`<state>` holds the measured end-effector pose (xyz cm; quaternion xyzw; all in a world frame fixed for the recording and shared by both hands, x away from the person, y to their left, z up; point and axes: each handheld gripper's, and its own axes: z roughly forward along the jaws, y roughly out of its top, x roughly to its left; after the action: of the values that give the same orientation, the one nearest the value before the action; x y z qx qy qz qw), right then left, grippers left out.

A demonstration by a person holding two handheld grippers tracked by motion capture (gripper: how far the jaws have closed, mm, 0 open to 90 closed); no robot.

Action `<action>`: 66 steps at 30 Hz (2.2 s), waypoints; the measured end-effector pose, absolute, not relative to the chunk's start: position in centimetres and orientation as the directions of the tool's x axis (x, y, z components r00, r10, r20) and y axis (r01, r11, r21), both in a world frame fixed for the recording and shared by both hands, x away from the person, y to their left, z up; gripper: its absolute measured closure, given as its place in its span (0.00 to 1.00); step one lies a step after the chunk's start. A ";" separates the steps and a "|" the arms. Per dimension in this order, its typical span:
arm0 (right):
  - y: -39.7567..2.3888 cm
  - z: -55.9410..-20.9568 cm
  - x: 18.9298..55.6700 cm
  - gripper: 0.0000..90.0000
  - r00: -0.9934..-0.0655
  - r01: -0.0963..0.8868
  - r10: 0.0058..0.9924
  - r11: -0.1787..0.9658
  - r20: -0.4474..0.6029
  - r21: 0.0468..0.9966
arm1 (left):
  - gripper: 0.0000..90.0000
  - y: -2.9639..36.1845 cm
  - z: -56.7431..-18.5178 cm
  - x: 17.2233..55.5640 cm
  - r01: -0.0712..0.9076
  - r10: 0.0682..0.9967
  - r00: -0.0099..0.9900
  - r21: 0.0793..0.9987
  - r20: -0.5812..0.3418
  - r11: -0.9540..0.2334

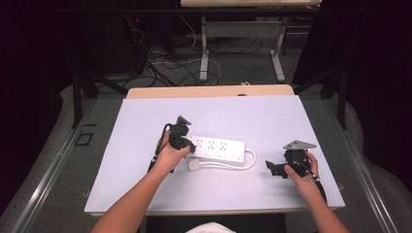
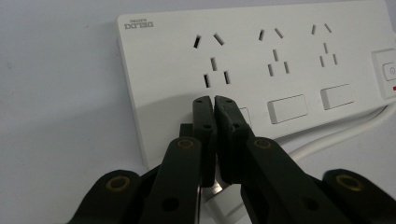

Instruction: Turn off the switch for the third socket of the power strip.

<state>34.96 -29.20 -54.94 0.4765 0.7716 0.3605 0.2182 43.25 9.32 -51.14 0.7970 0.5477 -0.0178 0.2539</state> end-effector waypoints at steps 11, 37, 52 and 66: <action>-29.2 -54.9 34.9 0.00 -0.453 0.578 0.891 0.288 0.007 0.764 | 0.99 9.4 -51.1 43.3 0.884 0.864 0.397 0.381 -0.311 -0.269; -29.2 -55.0 35.0 0.00 -0.453 0.580 0.892 0.285 0.011 0.764 | 0.96 9.8 -51.4 43.4 0.887 0.850 0.400 0.377 -0.342 -0.266; -29.3 -55.0 34.9 0.00 -0.451 0.580 0.893 0.283 0.012 0.764 | 0.87 9.9 -51.3 43.4 0.886 0.841 0.408 0.376 -0.355 -0.272; -29.3 -55.1 35.0 0.00 -0.456 0.579 0.890 0.287 0.012 0.763 | 0.76 9.8 -51.0 43.2 0.849 0.820 0.464 0.432 -0.336 -0.303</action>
<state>34.96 -29.32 -55.10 0.4752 0.7728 0.3617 0.2148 43.16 9.80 -50.99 0.8067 0.5173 -0.0258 0.2845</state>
